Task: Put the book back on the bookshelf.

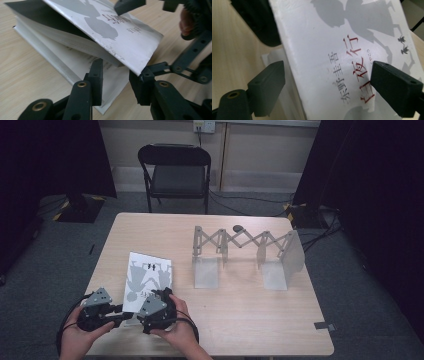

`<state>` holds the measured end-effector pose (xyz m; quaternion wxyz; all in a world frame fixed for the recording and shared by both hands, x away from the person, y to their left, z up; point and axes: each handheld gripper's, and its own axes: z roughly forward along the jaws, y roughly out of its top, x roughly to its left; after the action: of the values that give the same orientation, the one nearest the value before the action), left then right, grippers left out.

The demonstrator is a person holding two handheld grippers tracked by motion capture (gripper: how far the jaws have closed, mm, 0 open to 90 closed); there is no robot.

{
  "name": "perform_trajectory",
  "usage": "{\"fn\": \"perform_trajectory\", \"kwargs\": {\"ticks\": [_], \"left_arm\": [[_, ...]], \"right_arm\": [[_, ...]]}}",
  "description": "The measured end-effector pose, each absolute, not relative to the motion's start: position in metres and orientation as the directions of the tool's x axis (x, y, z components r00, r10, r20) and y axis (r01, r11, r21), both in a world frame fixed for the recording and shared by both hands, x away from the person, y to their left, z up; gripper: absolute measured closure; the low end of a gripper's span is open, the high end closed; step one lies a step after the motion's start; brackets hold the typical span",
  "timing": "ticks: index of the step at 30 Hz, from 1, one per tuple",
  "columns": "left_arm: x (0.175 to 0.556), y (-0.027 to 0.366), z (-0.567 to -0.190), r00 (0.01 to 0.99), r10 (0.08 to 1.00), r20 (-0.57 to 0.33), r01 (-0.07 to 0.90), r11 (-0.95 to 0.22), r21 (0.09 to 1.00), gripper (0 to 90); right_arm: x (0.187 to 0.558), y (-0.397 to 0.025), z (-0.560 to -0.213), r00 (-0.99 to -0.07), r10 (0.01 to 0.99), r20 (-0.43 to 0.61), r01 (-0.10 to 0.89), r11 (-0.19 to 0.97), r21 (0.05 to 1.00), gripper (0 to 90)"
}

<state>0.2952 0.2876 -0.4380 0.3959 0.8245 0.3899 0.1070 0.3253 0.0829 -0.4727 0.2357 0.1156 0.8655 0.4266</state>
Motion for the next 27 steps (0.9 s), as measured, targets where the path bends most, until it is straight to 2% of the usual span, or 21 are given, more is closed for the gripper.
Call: {"fn": "perform_trajectory", "kwargs": {"ticks": [7,14,17,23,25,27], "left_arm": [[0.296,0.276,-0.44,0.7,0.703,-0.126,0.548,-0.416,0.725,65.7],[0.298,0.277,-0.441,0.703,0.699,-0.132,0.552,-0.418,0.721,65.1],[0.298,0.277,-0.444,0.707,0.693,-0.139,0.552,-0.419,0.721,62.3],[0.296,0.277,-0.452,0.744,0.661,-0.092,0.494,-0.452,0.743,43.9],[0.297,0.28,-0.456,0.745,0.664,-0.064,0.476,-0.462,0.749,32.6],[0.298,0.282,-0.46,0.75,0.656,-0.078,0.486,-0.468,0.738,30.8]], "right_arm": [[0.333,0.074,-0.474,-0.853,0.428,-0.3,0.017,0.597,0.802,14.0],[0.332,0.074,-0.477,-0.832,0.428,-0.352,-0.02,0.613,0.79,18.2],[0.332,0.074,-0.477,-0.835,0.414,-0.363,-0.032,0.622,0.783,20.2],[0.327,0.077,-0.474,-0.821,0.355,-0.448,-0.114,0.665,0.738,30.6],[0.327,0.077,-0.473,-0.822,0.351,-0.449,-0.117,0.666,0.736,31.8],[0.326,0.077,-0.472,-0.816,0.345,-0.464,-0.135,0.668,0.732,34.4]]}}
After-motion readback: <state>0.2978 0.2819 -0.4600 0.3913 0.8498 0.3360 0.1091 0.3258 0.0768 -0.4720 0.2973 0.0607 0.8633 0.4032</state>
